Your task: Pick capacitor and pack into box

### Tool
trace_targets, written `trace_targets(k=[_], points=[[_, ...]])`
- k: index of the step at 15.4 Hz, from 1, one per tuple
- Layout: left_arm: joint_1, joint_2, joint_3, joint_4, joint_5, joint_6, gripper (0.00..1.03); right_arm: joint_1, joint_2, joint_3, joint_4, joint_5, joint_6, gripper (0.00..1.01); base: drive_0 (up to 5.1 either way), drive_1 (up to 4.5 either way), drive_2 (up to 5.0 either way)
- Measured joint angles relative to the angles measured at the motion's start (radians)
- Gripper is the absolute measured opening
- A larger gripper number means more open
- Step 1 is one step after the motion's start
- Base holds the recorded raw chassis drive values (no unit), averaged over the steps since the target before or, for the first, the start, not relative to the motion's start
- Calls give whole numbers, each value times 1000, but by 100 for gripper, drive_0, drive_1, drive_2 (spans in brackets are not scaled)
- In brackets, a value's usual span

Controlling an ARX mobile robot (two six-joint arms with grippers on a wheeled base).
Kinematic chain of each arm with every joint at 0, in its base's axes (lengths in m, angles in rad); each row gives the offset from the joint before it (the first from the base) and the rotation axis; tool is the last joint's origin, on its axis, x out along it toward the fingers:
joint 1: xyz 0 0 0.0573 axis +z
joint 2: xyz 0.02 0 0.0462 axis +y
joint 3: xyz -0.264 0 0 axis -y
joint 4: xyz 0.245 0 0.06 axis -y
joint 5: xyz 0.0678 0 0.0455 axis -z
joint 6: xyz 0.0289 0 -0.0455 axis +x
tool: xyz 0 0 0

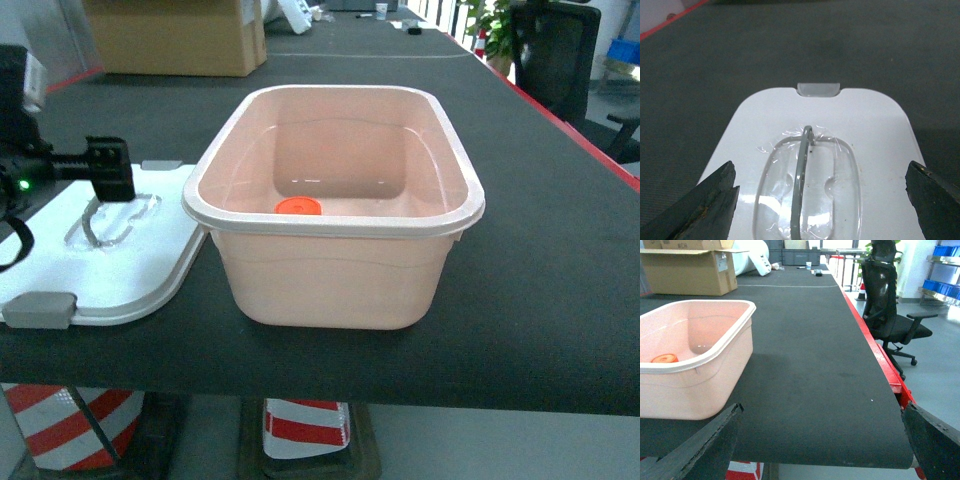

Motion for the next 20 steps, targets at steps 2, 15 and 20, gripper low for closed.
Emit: trace_targets(k=[2, 15, 20], points=[[1, 112, 91, -66, -3, 5, 98, 0, 0, 0, 0, 0, 0, 98, 0, 0, 0], [30, 181, 156, -118, 23, 7, 2, 0, 0, 0, 0, 0, 0, 98, 0, 0, 0], [73, 61, 186, -213, 40, 6, 2, 0, 0, 0, 0, 0, 0, 98, 0, 0, 0]])
